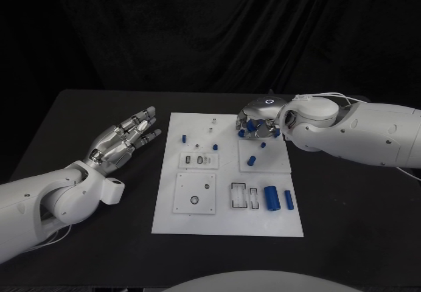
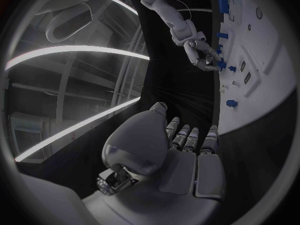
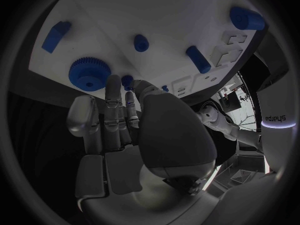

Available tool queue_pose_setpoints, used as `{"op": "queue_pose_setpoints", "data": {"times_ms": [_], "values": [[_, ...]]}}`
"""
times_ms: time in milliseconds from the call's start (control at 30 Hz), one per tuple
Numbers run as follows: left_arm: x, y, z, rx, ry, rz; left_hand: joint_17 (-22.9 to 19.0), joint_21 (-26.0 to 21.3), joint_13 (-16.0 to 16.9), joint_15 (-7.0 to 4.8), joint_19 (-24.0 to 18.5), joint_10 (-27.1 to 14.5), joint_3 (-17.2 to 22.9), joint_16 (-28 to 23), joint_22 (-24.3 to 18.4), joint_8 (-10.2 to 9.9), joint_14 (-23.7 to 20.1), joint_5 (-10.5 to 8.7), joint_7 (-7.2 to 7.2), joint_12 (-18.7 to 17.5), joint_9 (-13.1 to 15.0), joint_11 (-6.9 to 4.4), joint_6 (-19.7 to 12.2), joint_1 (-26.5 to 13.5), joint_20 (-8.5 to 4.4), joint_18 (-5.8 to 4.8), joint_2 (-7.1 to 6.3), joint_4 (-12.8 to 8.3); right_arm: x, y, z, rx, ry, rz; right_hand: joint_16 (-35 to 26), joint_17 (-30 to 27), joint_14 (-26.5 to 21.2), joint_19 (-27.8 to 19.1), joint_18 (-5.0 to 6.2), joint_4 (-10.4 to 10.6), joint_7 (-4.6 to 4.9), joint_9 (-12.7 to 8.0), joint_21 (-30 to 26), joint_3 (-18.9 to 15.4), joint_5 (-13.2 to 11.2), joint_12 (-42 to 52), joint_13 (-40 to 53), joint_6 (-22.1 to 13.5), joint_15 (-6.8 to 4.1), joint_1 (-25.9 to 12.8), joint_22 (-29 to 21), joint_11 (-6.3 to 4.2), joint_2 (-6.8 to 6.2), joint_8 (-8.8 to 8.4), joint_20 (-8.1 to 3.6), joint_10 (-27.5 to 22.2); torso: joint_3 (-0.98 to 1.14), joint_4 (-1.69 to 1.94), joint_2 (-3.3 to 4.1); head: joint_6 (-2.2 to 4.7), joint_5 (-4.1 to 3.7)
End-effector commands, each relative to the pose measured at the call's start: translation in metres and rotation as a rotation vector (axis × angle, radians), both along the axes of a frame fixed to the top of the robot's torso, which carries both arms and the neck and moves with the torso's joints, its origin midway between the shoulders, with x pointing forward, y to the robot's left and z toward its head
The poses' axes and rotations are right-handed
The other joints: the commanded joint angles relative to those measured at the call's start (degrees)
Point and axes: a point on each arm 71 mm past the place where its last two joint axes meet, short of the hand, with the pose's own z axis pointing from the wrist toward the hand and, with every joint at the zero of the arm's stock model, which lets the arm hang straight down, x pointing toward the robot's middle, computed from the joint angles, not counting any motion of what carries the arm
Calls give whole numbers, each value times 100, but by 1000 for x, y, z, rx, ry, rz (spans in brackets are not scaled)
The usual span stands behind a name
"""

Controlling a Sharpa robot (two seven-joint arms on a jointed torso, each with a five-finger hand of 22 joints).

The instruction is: Assemble the parts on the task board

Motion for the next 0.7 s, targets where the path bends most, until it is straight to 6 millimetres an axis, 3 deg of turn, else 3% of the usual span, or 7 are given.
{"op": "queue_pose_setpoints", "data": {"times_ms": [33, 333, 700], "values": [[-2, 2, 15, -131, -160, -5, -9, -8, 2, 61, 2, 8, 43, -21, -2, 26, -2, 27, -8, 31, 4, 47, 10, 70, -20, 105, -6, -15, 0, 2, -2, 9, -16, 26, 31, 10, 41, 45, -40, 0, -7, 9, 48, 37, -46, -39, 8, 56, 1, -57, 36, -6, 13, -30, -4, 73, -2, -2, -4, -13, 18], [0, 2, 14, -129, -158, -7, -9, -6, 1, 87, 6, -2, 72, -21, 0, 21, -2, 57, -25, 35, 1, 57, -4, 101, -12, 106, -11, -33, 3, 7, -10, 12, -13, 38, 77, 27, 81, 101, -60, -50, -18, 36, 143, 168, -112, -73, 6, 203, -24, -16, 192, -50, 83, -29, -23, 368, -1, -1, -14, -40, 14], [1, 2, 13, -126, -153, -10, -9, -4, 0, 103, 8, -6, 89, -21, 1, 18, -2, 79, -45, 38, 0, 63, -14, 118, -7, 107, -11, -41, 3, 6, -7, 62, -73, 59, 129, 38, 306, 394, -161, -407, 114, 247, 478, 402, -227, -140, 9, 794, -119, 268, 736, -283, 287, 191, -121, 1313, -1, -6, -22, -57, 71]]}}
